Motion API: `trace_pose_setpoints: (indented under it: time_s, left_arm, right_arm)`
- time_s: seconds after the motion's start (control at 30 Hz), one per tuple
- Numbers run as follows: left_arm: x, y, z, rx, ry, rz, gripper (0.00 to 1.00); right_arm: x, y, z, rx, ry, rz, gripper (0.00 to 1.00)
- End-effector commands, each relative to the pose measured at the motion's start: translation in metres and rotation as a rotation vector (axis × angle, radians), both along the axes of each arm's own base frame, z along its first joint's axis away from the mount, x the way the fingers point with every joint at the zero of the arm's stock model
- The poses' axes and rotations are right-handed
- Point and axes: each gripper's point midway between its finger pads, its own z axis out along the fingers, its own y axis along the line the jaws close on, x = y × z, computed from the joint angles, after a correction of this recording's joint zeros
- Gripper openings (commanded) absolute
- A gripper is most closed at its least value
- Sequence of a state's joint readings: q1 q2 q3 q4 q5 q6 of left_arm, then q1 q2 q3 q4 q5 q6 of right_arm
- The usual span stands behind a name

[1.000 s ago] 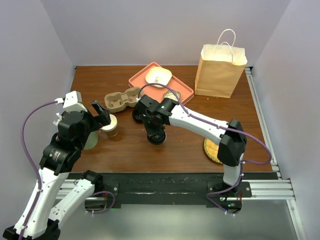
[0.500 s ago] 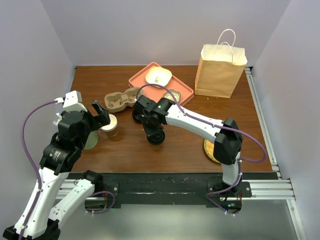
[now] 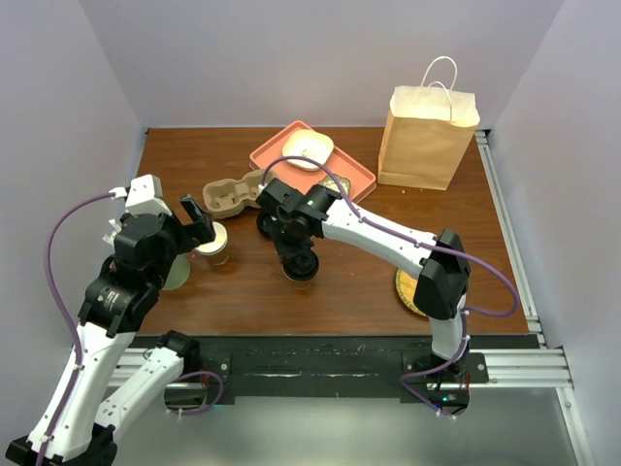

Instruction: Pack the takeout coffee

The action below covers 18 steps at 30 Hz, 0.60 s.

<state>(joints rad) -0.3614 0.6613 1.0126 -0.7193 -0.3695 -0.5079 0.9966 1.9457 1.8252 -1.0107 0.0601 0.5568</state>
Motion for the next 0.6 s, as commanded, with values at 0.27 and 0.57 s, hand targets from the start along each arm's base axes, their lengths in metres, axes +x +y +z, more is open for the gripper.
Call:
trace_pose_setpoints:
  time_s: [0.27, 0.57]
  left_arm:
    - [0.006, -0.034, 0.017, -0.014, -0.037, -0.186, 0.96]
    - [-0.004, -0.101, -0.031, -0.161, 0.138, -0.491, 0.85]
  right_arm:
    - [0.009, -0.008, 0.054, 0.113, -0.048, -0.042, 0.36]
    - [0.022, -0.057, 0.034, 0.218, 0.012, -0.019, 0.63]
